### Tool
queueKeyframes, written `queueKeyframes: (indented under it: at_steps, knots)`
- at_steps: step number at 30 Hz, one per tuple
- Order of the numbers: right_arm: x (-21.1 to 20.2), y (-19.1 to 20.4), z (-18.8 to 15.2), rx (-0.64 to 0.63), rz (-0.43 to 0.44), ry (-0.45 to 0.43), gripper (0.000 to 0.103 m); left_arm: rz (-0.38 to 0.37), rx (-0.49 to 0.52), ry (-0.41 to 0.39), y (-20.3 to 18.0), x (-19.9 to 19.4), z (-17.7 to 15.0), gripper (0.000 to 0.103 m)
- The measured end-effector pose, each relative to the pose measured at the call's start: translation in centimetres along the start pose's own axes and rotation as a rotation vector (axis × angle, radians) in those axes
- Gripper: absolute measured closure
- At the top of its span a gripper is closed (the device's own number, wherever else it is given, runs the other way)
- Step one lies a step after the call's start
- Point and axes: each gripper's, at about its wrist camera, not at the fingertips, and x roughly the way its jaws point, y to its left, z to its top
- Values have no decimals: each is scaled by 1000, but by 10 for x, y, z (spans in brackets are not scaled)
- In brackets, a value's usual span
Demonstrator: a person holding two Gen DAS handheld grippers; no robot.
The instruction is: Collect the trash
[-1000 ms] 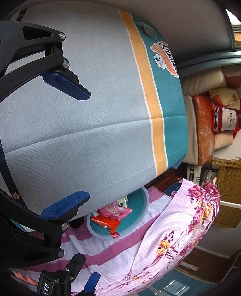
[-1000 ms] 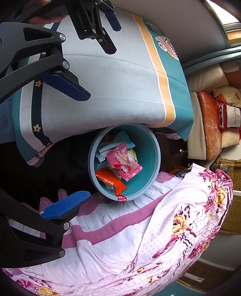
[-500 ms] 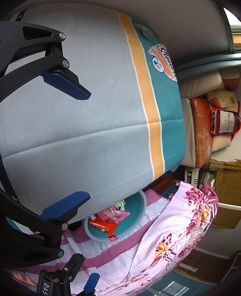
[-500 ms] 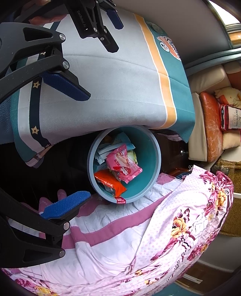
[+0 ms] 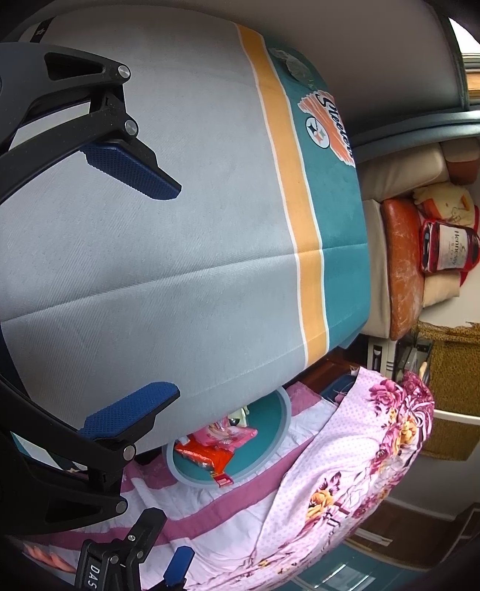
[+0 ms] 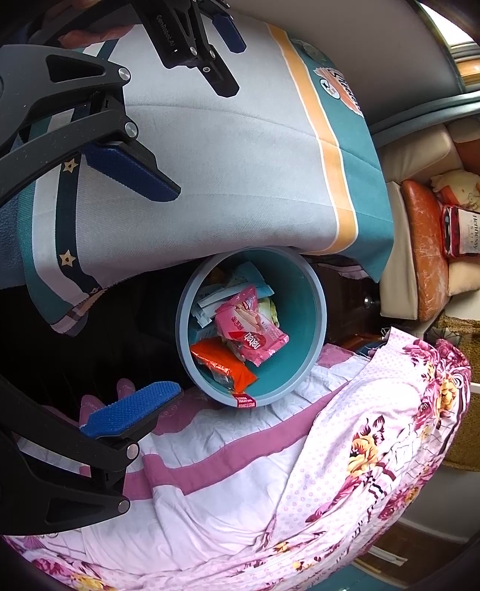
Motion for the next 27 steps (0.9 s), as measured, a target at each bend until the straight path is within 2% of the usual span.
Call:
queueKeyframes:
  at_steps: [27]
  knots:
    - [10,4,8,-2,-7,22,9,9,-12,6,9,9,2,4]
